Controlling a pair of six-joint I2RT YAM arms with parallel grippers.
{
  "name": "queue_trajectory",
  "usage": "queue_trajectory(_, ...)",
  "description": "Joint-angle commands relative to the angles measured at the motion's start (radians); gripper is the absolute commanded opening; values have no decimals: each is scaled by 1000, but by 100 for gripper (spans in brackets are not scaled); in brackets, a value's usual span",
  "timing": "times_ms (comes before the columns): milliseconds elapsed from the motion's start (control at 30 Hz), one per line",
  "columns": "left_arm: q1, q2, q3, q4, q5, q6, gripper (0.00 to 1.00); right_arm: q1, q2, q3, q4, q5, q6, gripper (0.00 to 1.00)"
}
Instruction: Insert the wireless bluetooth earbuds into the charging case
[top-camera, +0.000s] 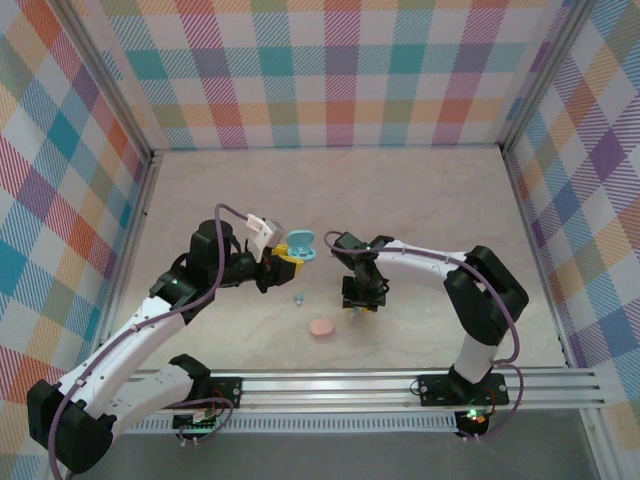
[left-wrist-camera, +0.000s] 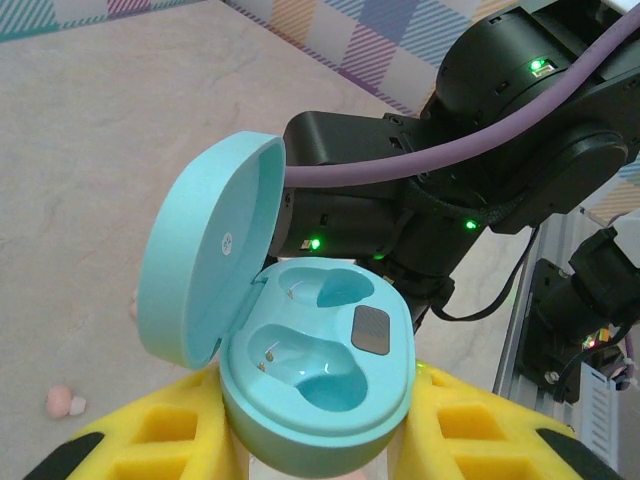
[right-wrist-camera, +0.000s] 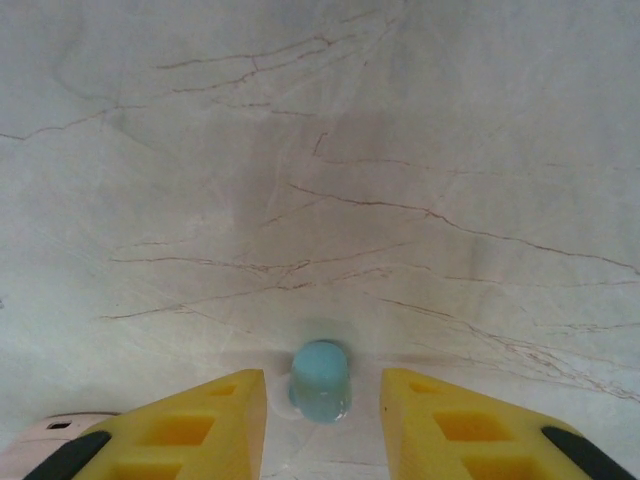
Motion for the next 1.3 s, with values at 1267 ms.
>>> queue_trajectory(1267,0,12,-60,156,19,-25,0,-70,-169,535,-622,223,-206,19)
